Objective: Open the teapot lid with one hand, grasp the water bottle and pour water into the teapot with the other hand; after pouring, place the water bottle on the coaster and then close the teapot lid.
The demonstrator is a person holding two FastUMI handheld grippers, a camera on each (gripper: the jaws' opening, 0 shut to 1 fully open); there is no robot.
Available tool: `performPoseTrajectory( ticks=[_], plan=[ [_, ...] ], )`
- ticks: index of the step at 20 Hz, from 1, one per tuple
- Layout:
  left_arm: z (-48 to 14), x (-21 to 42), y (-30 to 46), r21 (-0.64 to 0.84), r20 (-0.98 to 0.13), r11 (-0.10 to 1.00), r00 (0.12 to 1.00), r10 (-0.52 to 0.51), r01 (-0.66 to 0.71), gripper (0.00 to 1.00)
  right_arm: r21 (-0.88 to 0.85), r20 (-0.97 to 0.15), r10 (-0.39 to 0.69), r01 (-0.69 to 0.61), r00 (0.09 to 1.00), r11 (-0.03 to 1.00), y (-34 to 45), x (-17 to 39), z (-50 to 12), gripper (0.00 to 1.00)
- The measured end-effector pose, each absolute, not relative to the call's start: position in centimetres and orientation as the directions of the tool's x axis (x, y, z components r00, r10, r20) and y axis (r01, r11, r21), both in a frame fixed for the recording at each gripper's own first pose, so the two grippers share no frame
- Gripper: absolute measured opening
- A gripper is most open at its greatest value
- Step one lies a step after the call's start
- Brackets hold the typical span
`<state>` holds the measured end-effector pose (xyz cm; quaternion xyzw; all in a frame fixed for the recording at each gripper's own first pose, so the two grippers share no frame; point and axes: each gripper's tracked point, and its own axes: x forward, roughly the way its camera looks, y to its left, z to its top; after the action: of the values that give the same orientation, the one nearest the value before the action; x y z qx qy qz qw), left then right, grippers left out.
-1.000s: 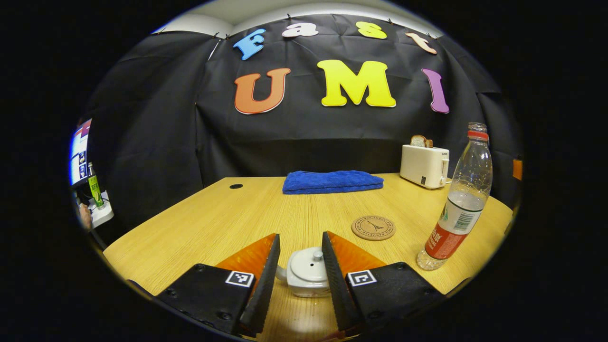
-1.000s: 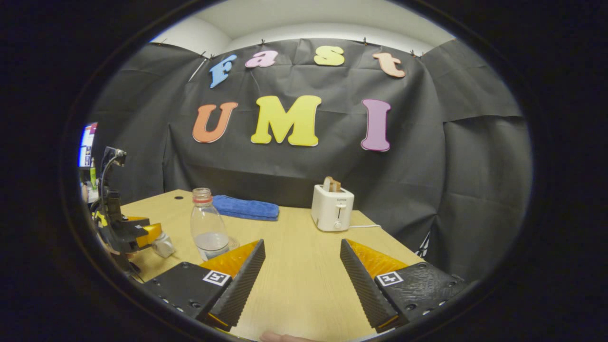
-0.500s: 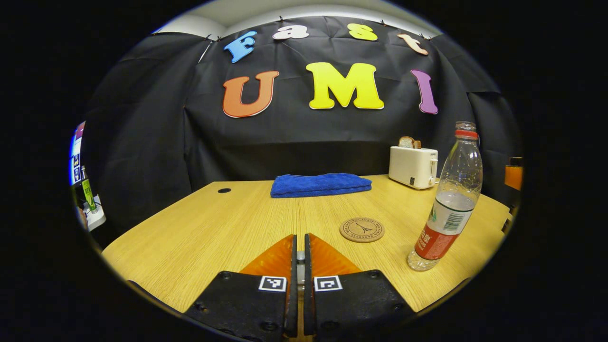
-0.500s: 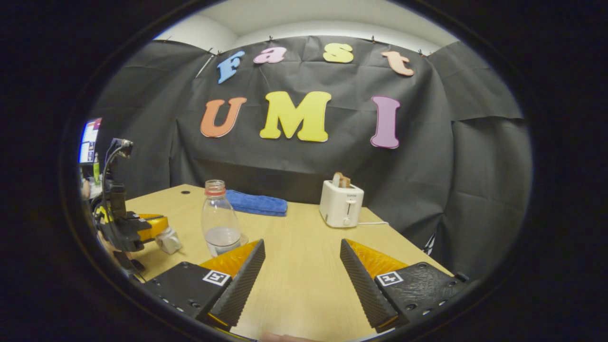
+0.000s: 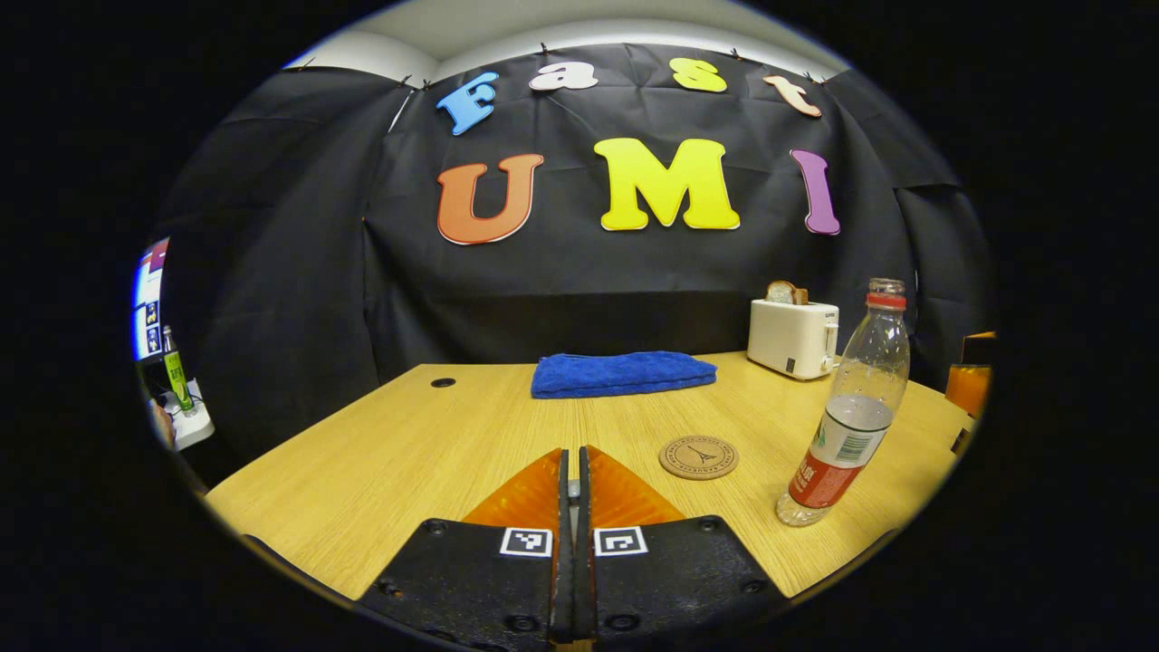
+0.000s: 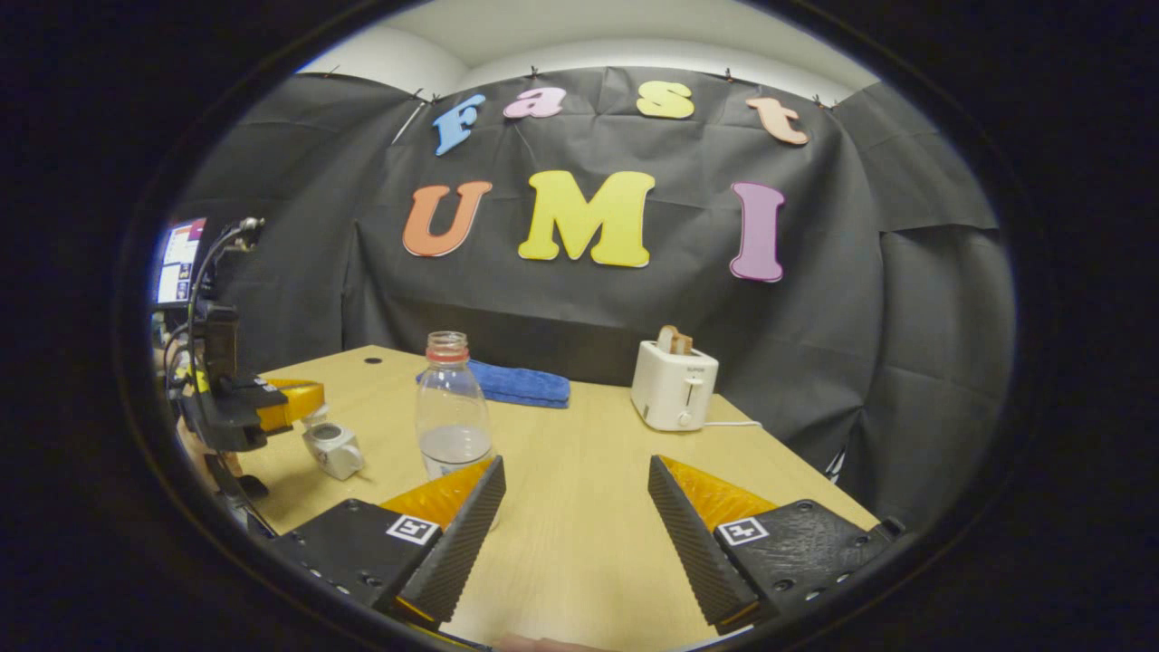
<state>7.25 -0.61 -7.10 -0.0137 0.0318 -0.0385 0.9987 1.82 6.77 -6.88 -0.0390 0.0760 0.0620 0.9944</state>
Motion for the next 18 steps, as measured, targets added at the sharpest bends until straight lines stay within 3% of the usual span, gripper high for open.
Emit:
performPoseTrajectory(
  ticks=[14,18],
  plan=[
    [-0.9,1.0,6.0,-0.085,-0.058,0.996,0.998,-0.021,0.016,0.03,0.078,-0.175,0.306,-0.297,0.936,0.952,15.4,3.0,-9.1,0.95],
    [0.2,-0.4,6.0,-0.054,-0.04,0.998,0.998,-0.041,0.039,0.03,0.029,-0.176,0.252,-0.251,0.952,0.968,16.2,5.2,-9.6,0.95]
  ],
)
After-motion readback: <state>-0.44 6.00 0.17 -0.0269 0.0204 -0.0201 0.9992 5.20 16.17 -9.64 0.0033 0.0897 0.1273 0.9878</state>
